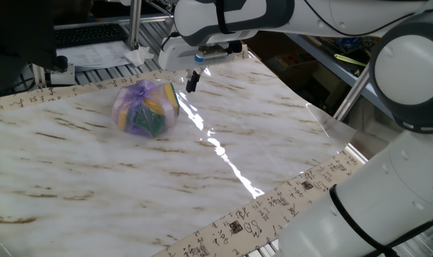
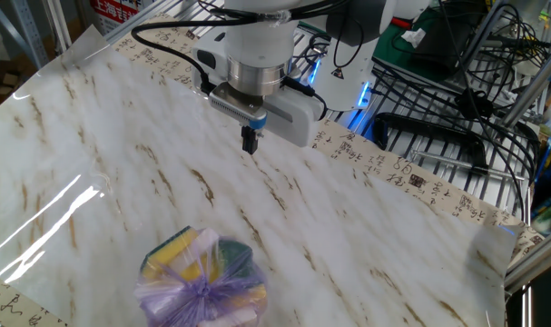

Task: Pick up a bag of things

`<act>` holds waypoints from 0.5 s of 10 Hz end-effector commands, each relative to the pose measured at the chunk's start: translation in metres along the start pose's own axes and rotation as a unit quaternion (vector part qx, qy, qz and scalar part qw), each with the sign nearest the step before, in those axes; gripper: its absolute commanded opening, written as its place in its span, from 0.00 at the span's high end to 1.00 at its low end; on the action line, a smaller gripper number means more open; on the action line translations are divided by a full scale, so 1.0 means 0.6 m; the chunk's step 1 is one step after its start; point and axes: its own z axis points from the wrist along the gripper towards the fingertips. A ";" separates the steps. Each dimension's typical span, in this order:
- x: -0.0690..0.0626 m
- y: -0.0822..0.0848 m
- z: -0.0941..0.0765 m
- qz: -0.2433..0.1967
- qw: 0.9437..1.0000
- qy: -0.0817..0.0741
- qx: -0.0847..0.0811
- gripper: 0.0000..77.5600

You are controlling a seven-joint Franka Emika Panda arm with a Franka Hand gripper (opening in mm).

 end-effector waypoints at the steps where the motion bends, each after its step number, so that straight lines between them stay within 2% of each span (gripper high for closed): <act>1: 0.000 0.000 0.000 0.110 0.993 0.013 -0.048 1.00; 2: 0.000 0.000 0.000 0.109 0.993 0.013 -0.041 1.00; 5: 0.000 0.000 0.000 0.108 0.993 0.014 -0.041 1.00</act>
